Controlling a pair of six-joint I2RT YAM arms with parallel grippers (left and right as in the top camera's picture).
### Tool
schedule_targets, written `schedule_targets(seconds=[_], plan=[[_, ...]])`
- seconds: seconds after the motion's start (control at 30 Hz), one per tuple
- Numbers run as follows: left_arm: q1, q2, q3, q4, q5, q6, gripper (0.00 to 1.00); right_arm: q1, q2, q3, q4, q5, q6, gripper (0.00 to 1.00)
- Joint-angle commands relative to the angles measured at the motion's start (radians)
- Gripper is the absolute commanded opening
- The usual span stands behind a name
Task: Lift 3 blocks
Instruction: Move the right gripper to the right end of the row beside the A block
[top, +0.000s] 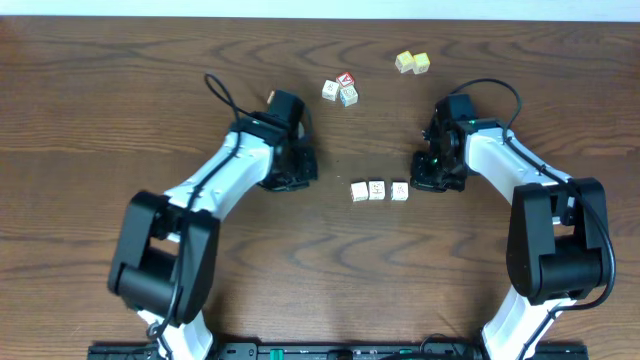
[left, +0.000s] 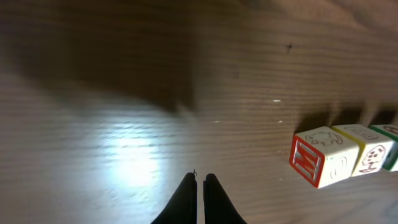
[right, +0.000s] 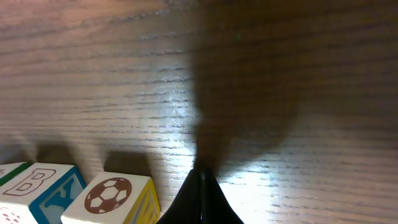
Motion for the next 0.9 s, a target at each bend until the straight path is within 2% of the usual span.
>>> schedule_targets(seconds=[0.0,0.13,0.87], plan=[[-0.028,0.030,-0.007,0.032,0.012,-0.013,0.07,0.007,0.003,-0.022,0.017,-0.063,-0.023,0.01],[-0.046,0.050,-0.007,0.061,0.012,-0.021,0.07,0.007,0.003,-0.022,-0.007,-0.128,-0.023,0.01],[-0.048,0.059,-0.007,0.056,0.012,-0.021,0.08,0.017,0.003,-0.022,-0.035,-0.129,0.017,0.01]])
